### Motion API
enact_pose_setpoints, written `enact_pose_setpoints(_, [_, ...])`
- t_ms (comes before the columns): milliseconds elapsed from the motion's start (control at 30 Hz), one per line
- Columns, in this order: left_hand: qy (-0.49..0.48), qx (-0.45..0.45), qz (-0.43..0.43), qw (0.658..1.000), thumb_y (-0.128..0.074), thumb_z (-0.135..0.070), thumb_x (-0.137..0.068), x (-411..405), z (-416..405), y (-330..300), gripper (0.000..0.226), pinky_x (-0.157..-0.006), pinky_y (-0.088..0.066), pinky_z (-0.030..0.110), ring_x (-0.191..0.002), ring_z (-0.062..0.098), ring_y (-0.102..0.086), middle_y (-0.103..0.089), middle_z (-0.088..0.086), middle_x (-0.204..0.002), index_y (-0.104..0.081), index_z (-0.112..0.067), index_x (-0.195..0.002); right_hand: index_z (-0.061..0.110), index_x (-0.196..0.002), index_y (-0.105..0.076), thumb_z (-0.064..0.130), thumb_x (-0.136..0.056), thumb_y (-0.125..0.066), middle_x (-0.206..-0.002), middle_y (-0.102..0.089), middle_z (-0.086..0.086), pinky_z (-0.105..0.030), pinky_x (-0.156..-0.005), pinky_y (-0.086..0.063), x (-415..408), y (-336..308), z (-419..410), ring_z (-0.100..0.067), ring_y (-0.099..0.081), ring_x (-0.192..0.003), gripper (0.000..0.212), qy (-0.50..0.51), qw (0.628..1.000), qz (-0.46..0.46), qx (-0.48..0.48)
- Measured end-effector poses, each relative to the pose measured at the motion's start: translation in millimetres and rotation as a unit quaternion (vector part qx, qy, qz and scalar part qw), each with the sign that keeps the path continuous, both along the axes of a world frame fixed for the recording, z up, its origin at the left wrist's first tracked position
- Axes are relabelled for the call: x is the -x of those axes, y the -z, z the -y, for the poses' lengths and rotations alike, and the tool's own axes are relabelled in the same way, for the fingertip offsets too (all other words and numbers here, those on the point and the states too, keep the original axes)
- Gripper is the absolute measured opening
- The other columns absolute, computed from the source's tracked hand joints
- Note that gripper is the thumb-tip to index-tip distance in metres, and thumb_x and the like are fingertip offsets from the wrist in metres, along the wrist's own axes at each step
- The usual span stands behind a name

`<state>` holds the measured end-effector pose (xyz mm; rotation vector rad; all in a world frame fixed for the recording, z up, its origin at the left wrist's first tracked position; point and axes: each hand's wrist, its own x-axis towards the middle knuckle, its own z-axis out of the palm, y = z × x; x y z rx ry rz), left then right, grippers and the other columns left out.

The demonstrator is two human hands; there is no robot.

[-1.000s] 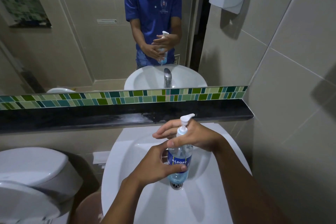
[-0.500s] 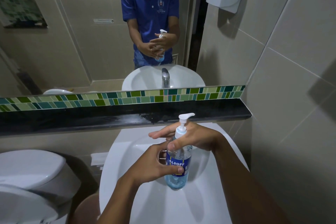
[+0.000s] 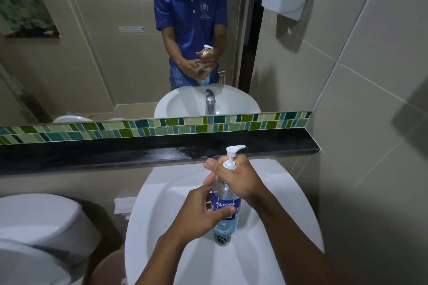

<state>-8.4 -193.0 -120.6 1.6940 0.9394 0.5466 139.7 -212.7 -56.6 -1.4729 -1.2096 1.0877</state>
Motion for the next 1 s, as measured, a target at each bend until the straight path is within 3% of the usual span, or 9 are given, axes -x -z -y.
enact_pose_setpoints(67, [-0.017,0.002,-0.003,1.000,-0.089,-0.043,-0.067,-3.2,-1.4,0.9,0.064,-0.094,-0.059,0.028,-0.108,0.010,-0.070,-0.073,-0.015,-0.119,-0.064,-0.031,-0.125,0.006,-0.089,-0.074,0.035,-0.092,-0.067,-0.084,-0.081,0.005,-0.020,-0.070,-0.060,-2.6,1.8,-2.8,-0.015,-0.077,-0.084,0.030,0.015,1.000,0.016,-0.010])
enact_pose_setpoints(133, [-0.039,-0.009,-0.005,0.999,-0.091,-0.041,-0.067,-5.0,-5.2,-0.3,0.064,-0.086,-0.058,0.018,-0.105,0.007,-0.068,-0.069,-0.020,-0.118,-0.060,-0.039,-0.123,0.022,-0.090,-0.077,0.032,-0.087,-0.074,-0.087,-0.078,0.013,-0.017,-0.070,-0.060,-7.0,4.8,-5.2,-0.007,-0.075,-0.086,0.011,0.033,0.999,0.031,-0.025])
enact_pose_setpoints(233, [-0.063,-0.036,0.001,0.997,-0.090,-0.042,-0.068,-5.9,-16.2,-4.4,0.059,-0.077,-0.053,0.011,-0.101,-0.004,-0.063,-0.061,-0.037,-0.109,-0.054,-0.054,-0.112,0.029,-0.100,-0.074,0.031,-0.081,-0.080,-0.095,-0.077,0.013,-0.022,-0.074,-0.061,-11.8,10.1,-6.7,-0.011,-0.075,-0.089,0.020,0.069,0.996,0.034,-0.048])
enact_pose_setpoints(333, [-0.097,-0.061,0.017,0.993,-0.089,-0.050,-0.064,-4.5,-31.7,-5.7,0.061,-0.088,-0.055,0.022,-0.108,-0.004,-0.063,-0.066,-0.032,-0.113,-0.057,-0.049,-0.116,0.037,-0.102,-0.069,0.026,-0.083,-0.078,-0.100,-0.074,0.018,-0.024,-0.080,-0.059,-16.2,8.6,-8.1,-0.008,-0.072,-0.096,0.023,0.078,0.992,0.059,-0.080])
enact_pose_setpoints(467, [-0.108,-0.079,0.046,0.990,-0.091,-0.041,-0.065,-6.9,-47.5,-14.6,0.064,-0.084,-0.056,0.022,-0.106,-0.015,-0.060,-0.069,-0.033,-0.109,-0.055,-0.042,-0.119,0.017,-0.117,-0.072,0.018,-0.083,-0.079,-0.106,-0.078,0.003,-0.027,-0.079,-0.061,-23.6,0.2,-18.1,-0.011,-0.074,-0.096,0.035,0.101,0.989,0.068,-0.087])
enact_pose_setpoints(600, [-0.105,-0.116,0.050,0.986,-0.092,-0.034,-0.067,-16.6,-71.2,-21.4,0.062,-0.082,-0.055,0.018,-0.104,-0.013,-0.060,-0.066,-0.022,-0.114,-0.058,-0.045,-0.117,0.017,-0.122,-0.070,0.015,-0.083,-0.079,-0.108,-0.077,0.003,-0.026,-0.079,-0.062,-29.7,-12.3,-37.3,-0.006,-0.073,-0.096,0.040,0.088,0.986,0.101,-0.096])
enact_pose_setpoints(700, [-0.109,-0.142,0.041,0.983,-0.093,-0.032,-0.066,-27.2,-95.3,-23.3,0.066,-0.077,-0.051,0.007,-0.099,-0.016,-0.059,-0.057,-0.012,-0.114,-0.063,-0.035,-0.125,0.015,-0.120,-0.071,0.014,-0.083,-0.079,-0.109,-0.077,0.000,-0.031,-0.081,-0.063,-35.3,-17.5,-60.6,-0.009,-0.073,-0.096,0.038,0.109,0.983,0.111,-0.099])
enact_pose_setpoints(833, [-0.115,-0.142,0.013,0.983,-0.094,-0.027,-0.065,-43.7,-132.2,-17.7,0.065,-0.079,-0.052,0.016,-0.096,0.005,-0.067,-0.061,-0.007,-0.108,-0.066,-0.024,-0.124,0.013,-0.118,-0.071,0.014,-0.082,-0.079,-0.109,-0.076,-0.001,-0.031,-0.078,-0.062,-39.8,-12.6,-96.9,-0.012,-0.070,-0.090,0.037,0.133,0.977,0.137,-0.094])
enact_pose_setpoints(1000, [-0.126,-0.131,-0.016,0.983,-0.094,-0.019,-0.065,-62.3,-173.4,-1.1,0.069,-0.083,-0.057,0.024,-0.098,0.013,-0.070,-0.068,-0.003,-0.114,-0.064,-0.018,-0.127,0.011,-0.120,-0.071,0.014,-0.079,-0.082,-0.114,-0.076,-0.007,-0.040,-0.081,-0.062,-49.0,14.4,-142.0,-0.019,-0.071,-0.095,0.043,0.171,0.971,0.151,-0.073])
